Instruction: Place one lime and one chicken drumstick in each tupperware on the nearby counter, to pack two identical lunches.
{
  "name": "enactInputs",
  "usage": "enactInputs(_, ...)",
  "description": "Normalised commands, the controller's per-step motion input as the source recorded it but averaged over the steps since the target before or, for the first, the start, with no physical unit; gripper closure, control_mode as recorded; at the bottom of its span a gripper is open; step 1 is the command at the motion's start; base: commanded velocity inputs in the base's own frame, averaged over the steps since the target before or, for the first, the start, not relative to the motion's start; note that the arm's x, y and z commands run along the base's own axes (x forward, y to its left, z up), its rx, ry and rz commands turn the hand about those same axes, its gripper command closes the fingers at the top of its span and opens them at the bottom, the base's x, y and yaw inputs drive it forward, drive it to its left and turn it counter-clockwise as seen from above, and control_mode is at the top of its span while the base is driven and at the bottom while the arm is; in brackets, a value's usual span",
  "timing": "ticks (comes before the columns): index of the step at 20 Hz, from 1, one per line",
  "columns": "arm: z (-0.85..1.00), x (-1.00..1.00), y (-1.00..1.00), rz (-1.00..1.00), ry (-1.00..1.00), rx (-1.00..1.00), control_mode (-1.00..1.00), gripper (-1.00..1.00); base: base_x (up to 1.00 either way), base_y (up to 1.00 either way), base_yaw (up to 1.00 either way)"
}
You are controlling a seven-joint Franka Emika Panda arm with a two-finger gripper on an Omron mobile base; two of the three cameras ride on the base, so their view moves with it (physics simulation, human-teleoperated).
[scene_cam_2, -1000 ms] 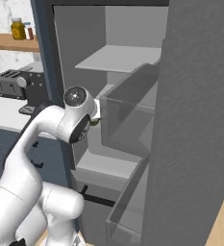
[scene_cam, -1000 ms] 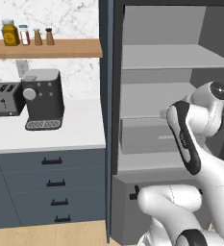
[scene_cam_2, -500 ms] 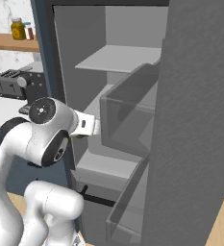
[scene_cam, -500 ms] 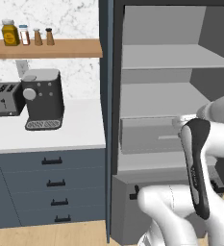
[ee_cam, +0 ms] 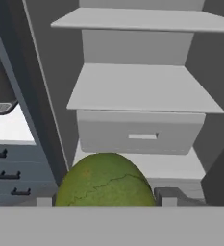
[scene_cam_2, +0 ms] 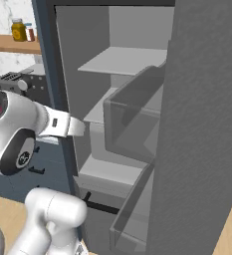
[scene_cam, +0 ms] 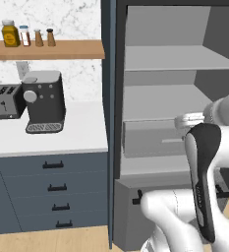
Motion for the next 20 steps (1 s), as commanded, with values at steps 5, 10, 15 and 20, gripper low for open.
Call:
enactInputs(5, 0.94, -0.57, 0.30, 0.11, 0.11, 0.00, -1.00, 1.00, 0.00, 0.00, 0.00)
enactInputs(10, 0.50, -0.78, 0.25, 0.14, 0.02, -0.01, -1.00, 1.00, 0.00, 0.00, 0.00)
enactInputs(15, 0.10, -0.44, 0.10, 0.10, 0.00, 0.00, 1.00, 1.00, -0.05, 0.03, 0.00)
enactInputs(20, 0.00, 0.00, 0.00, 0.00, 0.00, 0.00, 1.00, 1.00, -0.11, 0.28, -0.01)
